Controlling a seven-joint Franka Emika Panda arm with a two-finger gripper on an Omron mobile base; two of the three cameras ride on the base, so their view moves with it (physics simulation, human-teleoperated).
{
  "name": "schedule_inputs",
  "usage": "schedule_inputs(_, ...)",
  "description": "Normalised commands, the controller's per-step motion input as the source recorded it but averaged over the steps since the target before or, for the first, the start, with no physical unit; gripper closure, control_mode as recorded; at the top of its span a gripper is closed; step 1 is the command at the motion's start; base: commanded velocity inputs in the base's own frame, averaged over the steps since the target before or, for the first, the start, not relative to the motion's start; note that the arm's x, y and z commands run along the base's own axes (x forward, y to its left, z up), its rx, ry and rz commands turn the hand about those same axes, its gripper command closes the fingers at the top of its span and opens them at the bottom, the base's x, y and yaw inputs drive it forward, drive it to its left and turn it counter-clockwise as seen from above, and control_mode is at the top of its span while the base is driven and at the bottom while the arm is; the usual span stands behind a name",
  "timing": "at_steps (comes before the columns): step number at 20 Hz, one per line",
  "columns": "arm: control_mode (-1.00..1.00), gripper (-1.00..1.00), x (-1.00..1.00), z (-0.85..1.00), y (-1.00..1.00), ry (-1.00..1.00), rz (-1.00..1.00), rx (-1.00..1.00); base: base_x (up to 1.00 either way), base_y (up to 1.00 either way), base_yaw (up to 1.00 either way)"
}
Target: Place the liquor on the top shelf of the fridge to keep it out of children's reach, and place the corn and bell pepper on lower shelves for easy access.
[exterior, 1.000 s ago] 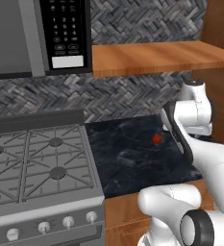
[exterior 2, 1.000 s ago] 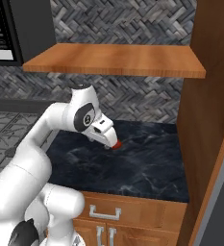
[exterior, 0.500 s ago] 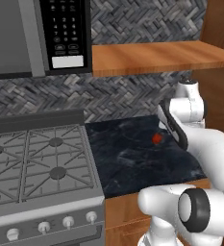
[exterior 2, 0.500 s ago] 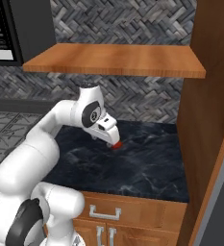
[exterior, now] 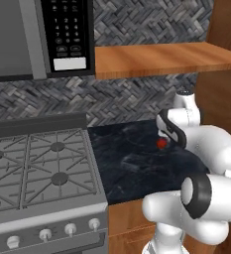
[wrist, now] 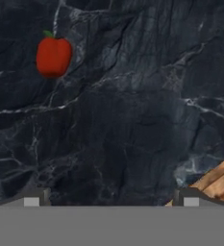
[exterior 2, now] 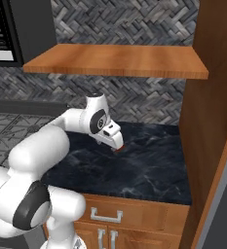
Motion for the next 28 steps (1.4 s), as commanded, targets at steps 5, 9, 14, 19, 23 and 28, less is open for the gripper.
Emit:
schedule_inputs(5, -1.0, -1.0, 0.44, -0.3, 0.0, 0.0, 0.0, 0.0, 0.0, 0.0, 0.0)
schedule_inputs(9, -1.0, -1.0, 0.41, -0.23, 0.0, 0.0, 0.0, 0.0, 0.0, 0.0, 0.0)
schedule_inputs(14, -1.0, -1.0, 0.39, -0.23, 0.0, 0.0, 0.0, 0.0, 0.0, 0.0, 0.0)
schedule_inputs(19, -1.0, -1.0, 0.36, -0.21, 0.0, 0.0, 0.0, 0.0, 0.0, 0.0, 0.0)
schedule_inputs(23, -1.0, -1.0, 0.34, -0.19, 0.0, 0.0, 0.0, 0.0, 0.0, 0.0, 0.0)
schedule_inputs(28, -1.0, -1.0, 0.35, -0.18, 0.0, 0.0, 0.0, 0.0, 0.0, 0.0, 0.0)
